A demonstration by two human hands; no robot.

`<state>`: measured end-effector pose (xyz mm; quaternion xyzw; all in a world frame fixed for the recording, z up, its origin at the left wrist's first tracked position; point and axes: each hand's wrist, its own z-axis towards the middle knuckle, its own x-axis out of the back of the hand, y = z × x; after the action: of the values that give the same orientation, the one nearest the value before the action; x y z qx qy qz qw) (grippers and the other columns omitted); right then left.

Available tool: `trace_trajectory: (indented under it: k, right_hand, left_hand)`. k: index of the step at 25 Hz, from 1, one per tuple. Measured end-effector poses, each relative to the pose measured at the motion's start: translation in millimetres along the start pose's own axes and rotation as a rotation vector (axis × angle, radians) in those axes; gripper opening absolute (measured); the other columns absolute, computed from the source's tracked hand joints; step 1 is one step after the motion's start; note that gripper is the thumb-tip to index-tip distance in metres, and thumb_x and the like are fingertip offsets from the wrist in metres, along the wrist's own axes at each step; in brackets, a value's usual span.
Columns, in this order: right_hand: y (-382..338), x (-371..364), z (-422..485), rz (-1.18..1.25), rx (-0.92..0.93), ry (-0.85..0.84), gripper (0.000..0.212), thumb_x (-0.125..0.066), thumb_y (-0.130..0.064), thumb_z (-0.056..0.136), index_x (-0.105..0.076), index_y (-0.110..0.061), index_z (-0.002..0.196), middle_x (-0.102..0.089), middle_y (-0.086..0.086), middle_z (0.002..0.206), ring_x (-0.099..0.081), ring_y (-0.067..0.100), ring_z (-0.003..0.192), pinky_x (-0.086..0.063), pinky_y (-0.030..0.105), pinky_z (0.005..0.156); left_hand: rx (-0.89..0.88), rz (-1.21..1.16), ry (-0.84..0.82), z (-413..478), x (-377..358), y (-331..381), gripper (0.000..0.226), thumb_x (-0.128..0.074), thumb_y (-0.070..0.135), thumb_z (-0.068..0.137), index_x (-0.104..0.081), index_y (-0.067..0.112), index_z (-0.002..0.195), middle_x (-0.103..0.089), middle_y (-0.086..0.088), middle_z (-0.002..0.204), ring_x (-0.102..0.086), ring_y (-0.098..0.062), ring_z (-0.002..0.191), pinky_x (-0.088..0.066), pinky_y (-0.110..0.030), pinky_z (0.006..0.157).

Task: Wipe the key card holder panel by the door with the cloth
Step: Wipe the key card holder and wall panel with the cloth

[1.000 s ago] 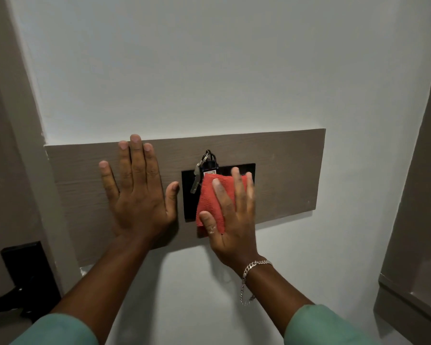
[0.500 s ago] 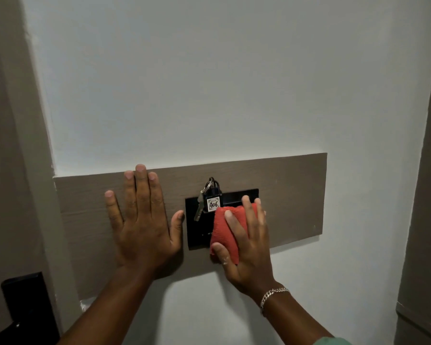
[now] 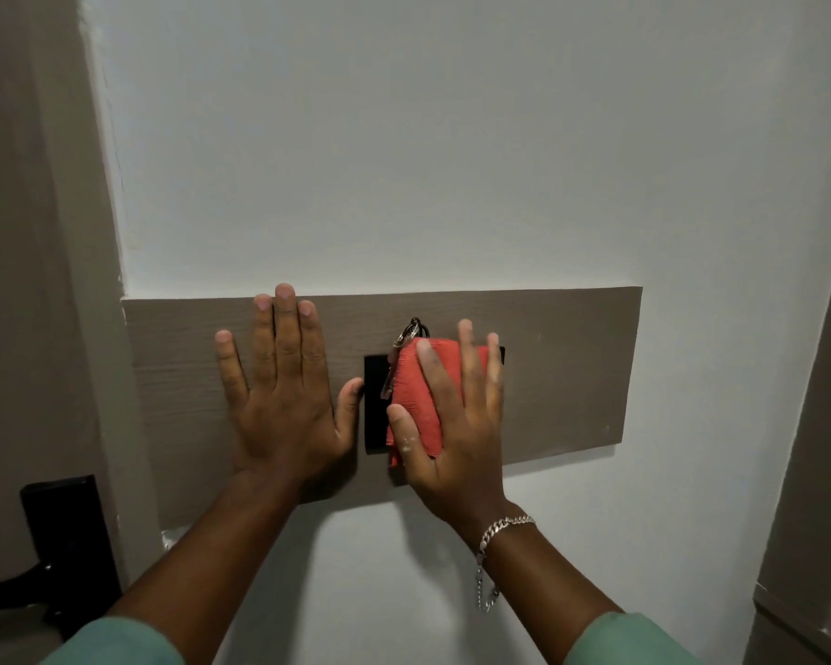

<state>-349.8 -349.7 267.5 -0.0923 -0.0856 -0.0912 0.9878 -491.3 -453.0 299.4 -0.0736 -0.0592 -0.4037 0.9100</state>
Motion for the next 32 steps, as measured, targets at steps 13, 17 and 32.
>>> trace_trajectory:
  k: [13, 17, 32]
  right_hand:
    - [12, 11, -14, -0.081, 0.070, -0.126, 0.068, -0.043, -0.057, 0.097, -0.017, -0.035, 0.156, -0.012, 0.004, 0.168, -0.006, 0.040, 0.155, -0.024, 0.066, 0.119]
    - [30, 20, -2, -0.034, -0.004, -0.082, 0.065, -0.042, -0.057, 0.096, -0.028, -0.029, 0.153, -0.016, 0.005, 0.167, -0.006, 0.037, 0.156, -0.018, 0.066, 0.121]
    - [64, 37, -19, 0.010, 0.041, -0.228, 0.064, -0.045, -0.050, 0.098, -0.026, -0.024, 0.153, -0.009, 0.003, 0.168, 0.003, 0.033, 0.157, -0.018, 0.049, 0.124]
  left_hand:
    - [-0.034, -0.024, -0.131, 0, 15, -1, 0.085, -0.027, 0.054, 0.095, -0.005, 0.000, 0.156, -0.001, -0.019, 0.166, 0.004, -0.032, 0.154, 0.003, -0.058, 0.122]
    - [-0.054, 0.003, -0.132, -2, 13, 0, 0.086, -0.029, 0.054, 0.094, -0.005, 0.000, 0.156, -0.002, -0.020, 0.166, 0.006, -0.032, 0.154, 0.003, -0.059, 0.122]
    - [0.366, -0.393, -0.169, -17, 71, 24, 0.072, -0.053, 0.026, 0.085, -0.033, 0.005, 0.151, -0.025, -0.012, 0.164, -0.021, -0.026, 0.152, -0.020, -0.041, 0.119]
